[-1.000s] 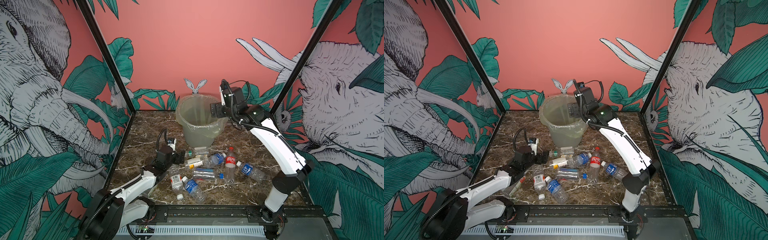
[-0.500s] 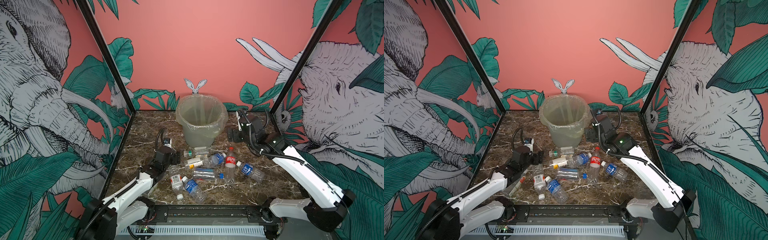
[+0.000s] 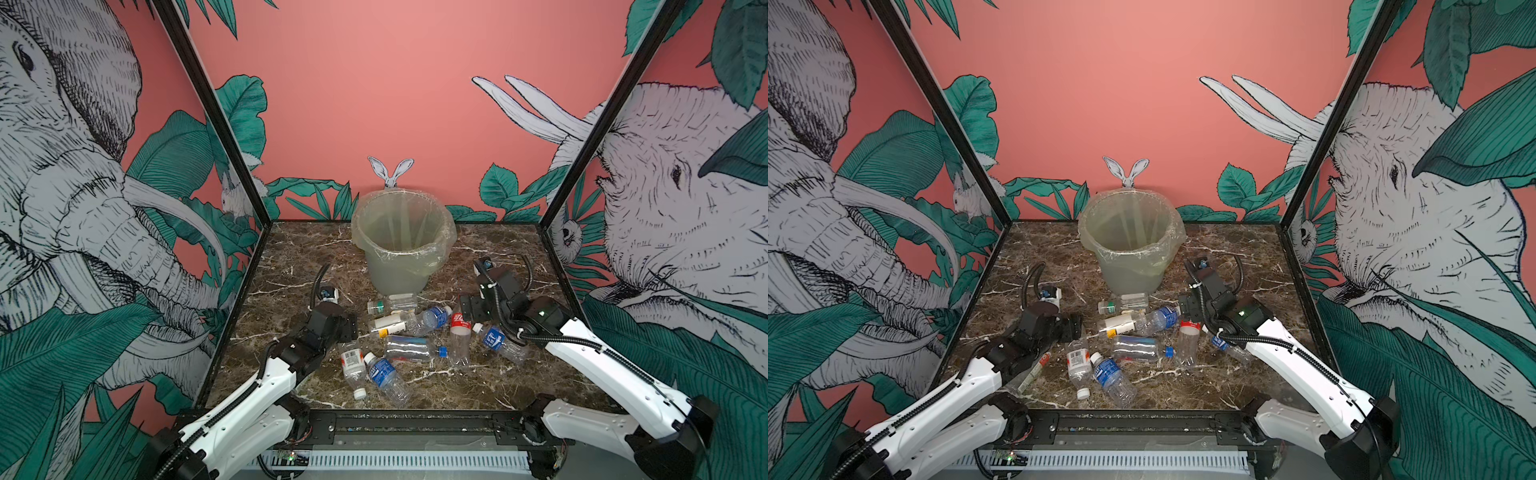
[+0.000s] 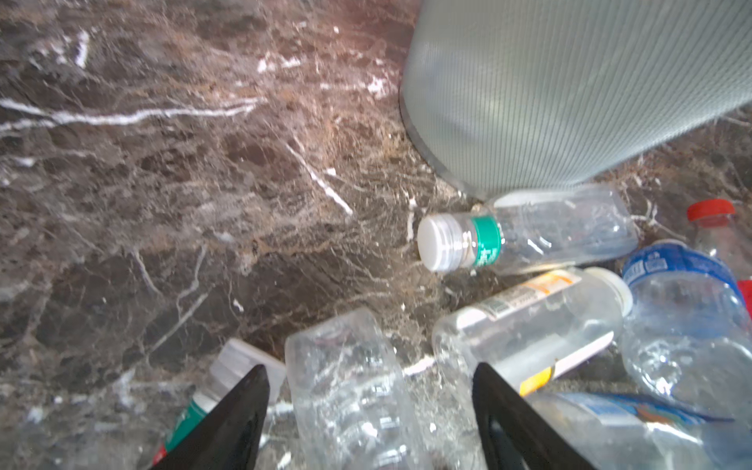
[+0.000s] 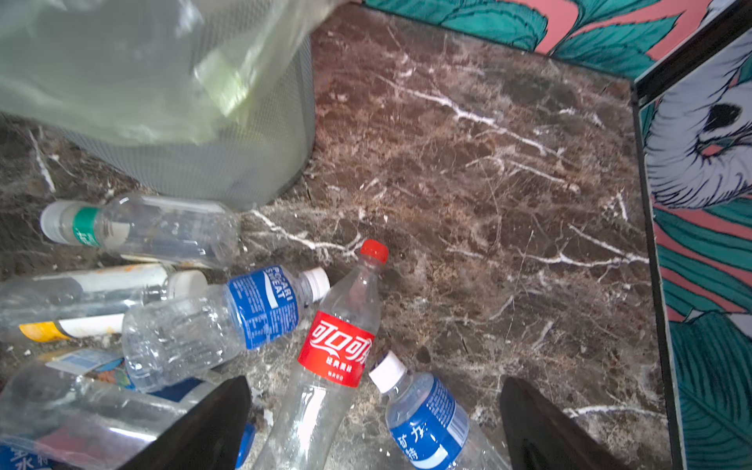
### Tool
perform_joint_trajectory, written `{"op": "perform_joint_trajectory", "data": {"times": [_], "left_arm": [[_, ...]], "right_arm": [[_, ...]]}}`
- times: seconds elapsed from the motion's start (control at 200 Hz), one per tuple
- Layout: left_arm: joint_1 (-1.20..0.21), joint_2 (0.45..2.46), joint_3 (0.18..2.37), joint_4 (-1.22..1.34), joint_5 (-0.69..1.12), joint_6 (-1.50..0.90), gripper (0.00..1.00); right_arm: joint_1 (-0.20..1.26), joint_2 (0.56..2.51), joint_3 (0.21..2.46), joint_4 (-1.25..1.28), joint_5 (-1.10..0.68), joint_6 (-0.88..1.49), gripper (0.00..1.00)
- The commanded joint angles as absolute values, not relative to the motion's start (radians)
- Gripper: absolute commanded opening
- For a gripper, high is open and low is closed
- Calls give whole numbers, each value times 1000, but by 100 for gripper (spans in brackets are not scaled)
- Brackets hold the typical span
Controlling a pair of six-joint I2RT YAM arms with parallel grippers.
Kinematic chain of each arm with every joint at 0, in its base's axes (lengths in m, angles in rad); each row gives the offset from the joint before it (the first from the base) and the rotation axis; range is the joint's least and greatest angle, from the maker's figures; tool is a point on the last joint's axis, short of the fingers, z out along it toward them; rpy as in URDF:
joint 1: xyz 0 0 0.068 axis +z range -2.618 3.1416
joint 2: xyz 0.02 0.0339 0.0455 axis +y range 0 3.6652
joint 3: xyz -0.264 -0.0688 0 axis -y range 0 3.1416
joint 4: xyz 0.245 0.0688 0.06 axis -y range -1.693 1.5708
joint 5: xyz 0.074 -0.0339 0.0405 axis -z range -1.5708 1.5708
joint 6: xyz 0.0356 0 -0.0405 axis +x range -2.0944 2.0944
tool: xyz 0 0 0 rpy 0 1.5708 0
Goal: Throw the plastic bottles in the bin
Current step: Pick up the plastic bottle from the bottom-center of the table.
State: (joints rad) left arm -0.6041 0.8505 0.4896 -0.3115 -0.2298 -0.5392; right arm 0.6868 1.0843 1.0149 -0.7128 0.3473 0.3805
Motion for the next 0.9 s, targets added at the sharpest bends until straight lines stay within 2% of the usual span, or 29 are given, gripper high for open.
{"op": "perform_joint_trajectory", "data": {"times": [0.0,0.23,0.385,0.53,0.895], "left_arm": [[-639,827,507,-424,-250,-621,78],[-675,831,491,-488,-239,-693,76],[-684,852,485,-495,-223,-718,82],[-690,881,475,-483,-197,-749,83],[-695,940,444,-453,-175,-807,79]], "right_arm": [[688,1057,979,-680,329,406,98],[687,1035,920,-671,312,419,98],[688,1032,898,-657,301,427,99],[686,1031,877,-644,295,436,99],[686,1020,845,-630,286,446,99]]}}
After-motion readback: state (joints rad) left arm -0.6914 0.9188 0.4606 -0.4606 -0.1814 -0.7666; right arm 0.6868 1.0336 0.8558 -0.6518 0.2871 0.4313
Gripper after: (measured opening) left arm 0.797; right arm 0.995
